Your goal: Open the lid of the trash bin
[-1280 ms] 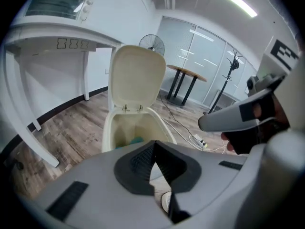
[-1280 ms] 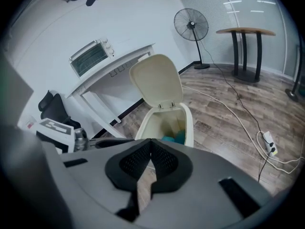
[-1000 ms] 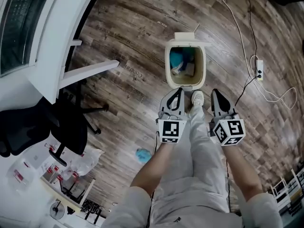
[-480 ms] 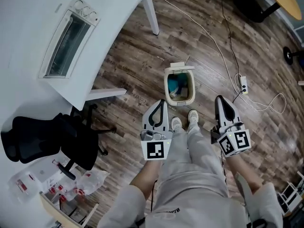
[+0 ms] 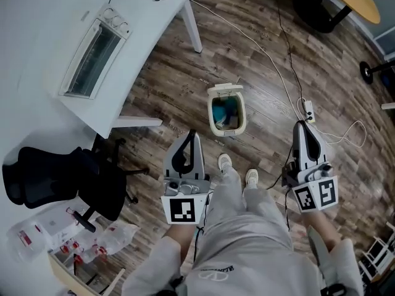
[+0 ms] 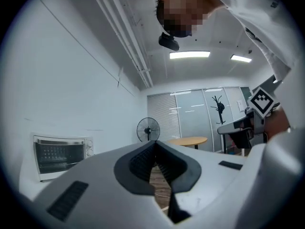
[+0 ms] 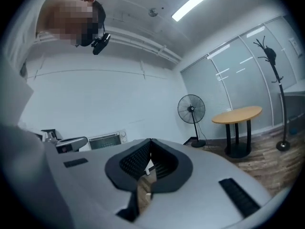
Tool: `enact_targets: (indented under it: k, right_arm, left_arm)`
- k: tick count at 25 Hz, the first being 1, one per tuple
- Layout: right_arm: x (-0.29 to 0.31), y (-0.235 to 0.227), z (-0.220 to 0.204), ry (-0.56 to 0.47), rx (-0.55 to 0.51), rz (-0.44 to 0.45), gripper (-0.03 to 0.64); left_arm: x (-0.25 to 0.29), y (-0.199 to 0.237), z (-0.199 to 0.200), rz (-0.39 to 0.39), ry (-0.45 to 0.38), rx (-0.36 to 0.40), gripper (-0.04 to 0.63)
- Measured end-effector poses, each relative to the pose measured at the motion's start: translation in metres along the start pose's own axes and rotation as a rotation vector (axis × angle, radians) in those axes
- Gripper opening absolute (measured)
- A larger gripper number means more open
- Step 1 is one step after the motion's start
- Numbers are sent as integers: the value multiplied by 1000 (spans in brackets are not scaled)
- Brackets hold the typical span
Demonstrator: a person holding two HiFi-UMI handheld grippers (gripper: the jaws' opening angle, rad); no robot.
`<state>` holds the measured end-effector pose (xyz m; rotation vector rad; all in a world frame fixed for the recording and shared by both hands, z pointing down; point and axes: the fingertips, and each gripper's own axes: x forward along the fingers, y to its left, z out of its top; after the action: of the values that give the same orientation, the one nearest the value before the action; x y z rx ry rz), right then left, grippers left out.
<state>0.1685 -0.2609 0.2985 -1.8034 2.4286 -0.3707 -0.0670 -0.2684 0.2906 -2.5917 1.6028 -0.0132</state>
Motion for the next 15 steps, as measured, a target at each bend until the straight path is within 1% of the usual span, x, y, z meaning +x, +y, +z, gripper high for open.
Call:
enact_targets:
  k: [2, 6, 12, 15]
  right_arm:
    - [-16, -5, 8, -12, -25, 6, 17]
    - [-57, -20, 21, -41, -18, 8, 17]
    - [-126, -32, 34, -60, -15, 67, 17]
    - [-154, -34, 36, -60, -7, 105, 17]
  left_arm:
    - [-10, -3, 12, 27, -18, 5, -2]
    - [-37, -23, 30, 81, -40, 17, -2]
    - [-93, -78, 55, 153, -33, 35, -2]
    - [-122, -103, 69, 186, -37, 58, -2]
